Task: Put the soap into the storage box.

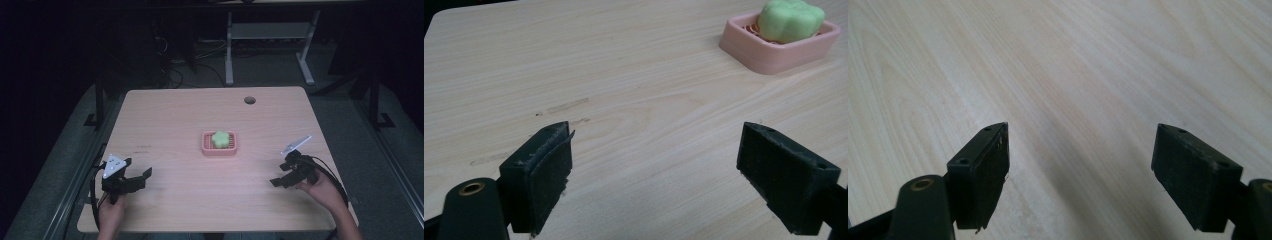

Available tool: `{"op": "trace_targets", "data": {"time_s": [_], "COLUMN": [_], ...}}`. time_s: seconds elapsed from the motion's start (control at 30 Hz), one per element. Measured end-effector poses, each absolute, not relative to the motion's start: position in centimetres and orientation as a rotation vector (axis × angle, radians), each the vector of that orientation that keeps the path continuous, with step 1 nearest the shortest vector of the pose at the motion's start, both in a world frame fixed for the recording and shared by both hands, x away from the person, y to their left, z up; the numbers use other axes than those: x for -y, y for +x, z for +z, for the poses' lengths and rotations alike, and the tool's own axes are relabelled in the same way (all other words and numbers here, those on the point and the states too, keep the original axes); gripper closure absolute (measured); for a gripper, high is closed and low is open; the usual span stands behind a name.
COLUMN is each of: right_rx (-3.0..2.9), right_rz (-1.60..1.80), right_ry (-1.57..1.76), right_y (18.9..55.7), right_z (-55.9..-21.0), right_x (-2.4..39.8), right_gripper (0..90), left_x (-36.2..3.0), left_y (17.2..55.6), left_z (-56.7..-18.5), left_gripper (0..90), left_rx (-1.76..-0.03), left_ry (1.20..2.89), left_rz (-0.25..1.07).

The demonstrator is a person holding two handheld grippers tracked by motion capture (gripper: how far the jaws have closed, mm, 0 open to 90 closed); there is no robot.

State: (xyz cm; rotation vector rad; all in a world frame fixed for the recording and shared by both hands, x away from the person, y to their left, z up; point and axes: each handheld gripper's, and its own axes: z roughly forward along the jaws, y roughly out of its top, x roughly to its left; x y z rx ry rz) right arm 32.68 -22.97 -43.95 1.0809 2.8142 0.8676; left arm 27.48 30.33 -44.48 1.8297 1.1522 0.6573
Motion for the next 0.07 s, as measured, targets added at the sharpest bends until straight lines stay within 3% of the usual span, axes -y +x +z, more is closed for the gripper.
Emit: {"op": "trace_targets", "data": {"time_s": [0.07], "right_rx": [-2.795], "right_rz": [0.878], "right_ry": [1.076], "right_y": [31.79], "right_z": [-44.13], "right_x": [23.09], "right_gripper": [22.6], "left_x": [-30.31], "left_y": [27.51], "left_z": [-44.54], "left_gripper": [14.3], "left_rx": [-1.148], "left_ry": [1.833], "left_rz": [0.662]}}
